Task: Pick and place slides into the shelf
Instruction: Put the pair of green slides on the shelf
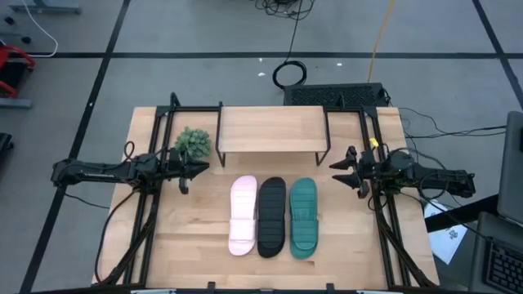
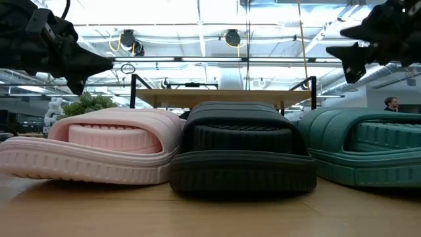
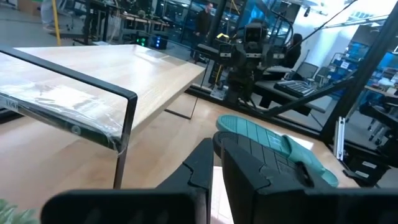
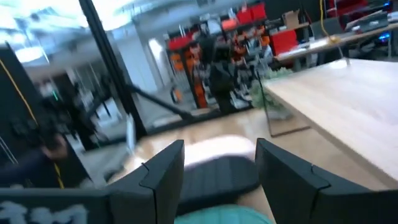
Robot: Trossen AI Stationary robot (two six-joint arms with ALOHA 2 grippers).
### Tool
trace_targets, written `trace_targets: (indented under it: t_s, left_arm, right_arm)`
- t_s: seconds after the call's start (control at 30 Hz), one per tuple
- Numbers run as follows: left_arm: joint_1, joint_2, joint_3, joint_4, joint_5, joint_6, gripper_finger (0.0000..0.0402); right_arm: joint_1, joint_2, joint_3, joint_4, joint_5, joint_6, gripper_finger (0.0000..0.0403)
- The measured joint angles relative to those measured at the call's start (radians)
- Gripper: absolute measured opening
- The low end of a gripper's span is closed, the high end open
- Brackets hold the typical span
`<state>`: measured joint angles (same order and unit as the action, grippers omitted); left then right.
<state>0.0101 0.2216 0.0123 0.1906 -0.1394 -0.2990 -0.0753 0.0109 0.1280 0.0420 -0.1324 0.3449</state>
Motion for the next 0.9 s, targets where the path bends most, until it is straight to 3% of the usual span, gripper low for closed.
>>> trace_targets:
  t_s: [0.3, 0.77, 0.9]
  left_arm:
    - [0.000, 0.000, 0.000, 0.002, 0.005, -0.118, 0.0033]
    - [0.000, 0.000, 0.008, 0.139, 0.011, -0.097, 0.0033]
    - [0.000, 0.000, 0.103, 0.043, 0.023, -0.103, 0.0033]
  right_arm:
    - [0.000, 0.000, 0.002, 0.176, 0.000, 0.062, 0.0187]
    - [0.000, 0.002, 0.001, 0.181, -0.003, -0.034, 0.0187]
    - [0.000, 0.015, 0.098, 0.083, -0.007, -0.036, 0.0187]
